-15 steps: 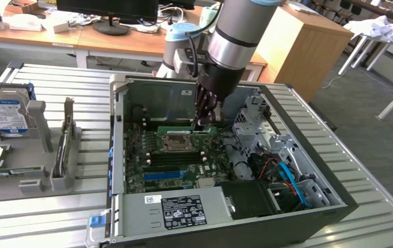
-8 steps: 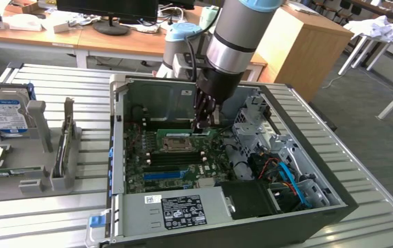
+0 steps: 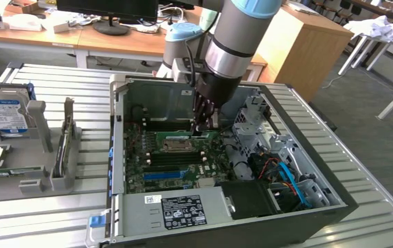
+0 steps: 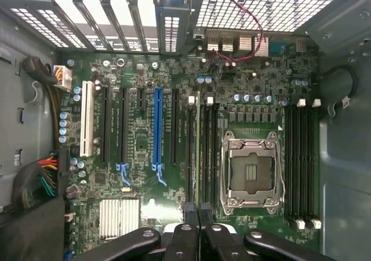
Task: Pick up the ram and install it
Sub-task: 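Insert the ram into the slot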
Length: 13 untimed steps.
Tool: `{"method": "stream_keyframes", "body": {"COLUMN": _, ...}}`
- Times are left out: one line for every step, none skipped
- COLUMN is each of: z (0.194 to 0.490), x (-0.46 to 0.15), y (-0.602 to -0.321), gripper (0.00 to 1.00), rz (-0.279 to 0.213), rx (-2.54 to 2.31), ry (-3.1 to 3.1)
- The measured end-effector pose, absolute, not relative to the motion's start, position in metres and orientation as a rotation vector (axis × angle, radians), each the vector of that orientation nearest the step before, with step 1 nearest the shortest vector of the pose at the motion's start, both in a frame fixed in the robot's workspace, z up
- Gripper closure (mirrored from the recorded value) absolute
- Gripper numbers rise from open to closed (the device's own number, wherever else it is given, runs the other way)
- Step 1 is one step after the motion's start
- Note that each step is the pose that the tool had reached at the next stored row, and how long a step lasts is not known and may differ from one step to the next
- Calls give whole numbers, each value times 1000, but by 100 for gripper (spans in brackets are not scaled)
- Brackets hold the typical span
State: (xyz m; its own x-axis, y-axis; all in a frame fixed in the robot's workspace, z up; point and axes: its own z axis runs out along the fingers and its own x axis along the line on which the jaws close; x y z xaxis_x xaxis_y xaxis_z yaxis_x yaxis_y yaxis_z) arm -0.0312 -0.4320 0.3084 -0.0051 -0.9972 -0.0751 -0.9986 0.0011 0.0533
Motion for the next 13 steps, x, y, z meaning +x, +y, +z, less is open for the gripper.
{"method": "stream_keyframes", "body": {"z": 307, "x": -31, "y": -432, "gripper": 88, "rz": 142, "rx": -2205, "ry": 2212}}
{"method": "stream_keyframes", "body": {"z": 306, "x": -31, "y": -432, "gripper": 88, "rz": 142, "rx": -2205, "ry": 2212}}
{"method": "stream_keyframes", "body": {"z": 305, "x": -31, "y": -432, "gripper": 88, "rz": 142, "rx": -2205, "ry": 2212}}
{"method": "stream_keyframes", "body": {"z": 304, "x": -31, "y": -432, "gripper": 88, "rz": 142, "rx": -2205, "ry": 2212}}
{"method": "stream_keyframes", "body": {"z": 303, "x": -31, "y": -432, "gripper": 88, "rz": 142, "rx": -2205, "ry": 2212}}
{"method": "stream_keyframes", "body": {"z": 302, "x": -31, "y": -432, "gripper": 88, "rz": 142, "rx": -2205, "ry": 2212}}
{"method": "stream_keyframes", "body": {"z": 301, "x": -31, "y": -432, "gripper": 88, "rz": 142, "rx": -2205, "ry": 2212}}
{"method": "stream_keyframes", "body": {"z": 300, "x": -31, "y": -432, "gripper": 88, "rz": 142, "rx": -2205, "ry": 2212}}
{"method": "stream_keyframes", "body": {"z": 299, "x": -31, "y": -432, "gripper": 88, "rz": 142, "rx": -2205, "ry": 2212}}
{"method": "stream_keyframes", "body": {"z": 298, "x": -31, "y": -432, "gripper": 88, "rz": 142, "rx": -2205, "ry": 2212}}
{"method": "stream_keyframes", "body": {"z": 296, "x": -31, "y": -432, "gripper": 88, "rz": 142, "rx": -2205, "ry": 2212}}
{"method": "stream_keyframes", "body": {"z": 295, "x": -31, "y": -432, "gripper": 88, "rz": 142, "rx": -2205, "ry": 2212}}
{"method": "stream_keyframes", "body": {"z": 294, "x": -31, "y": -432, "gripper": 88, "rz": 142, "rx": -2205, "ry": 2212}}
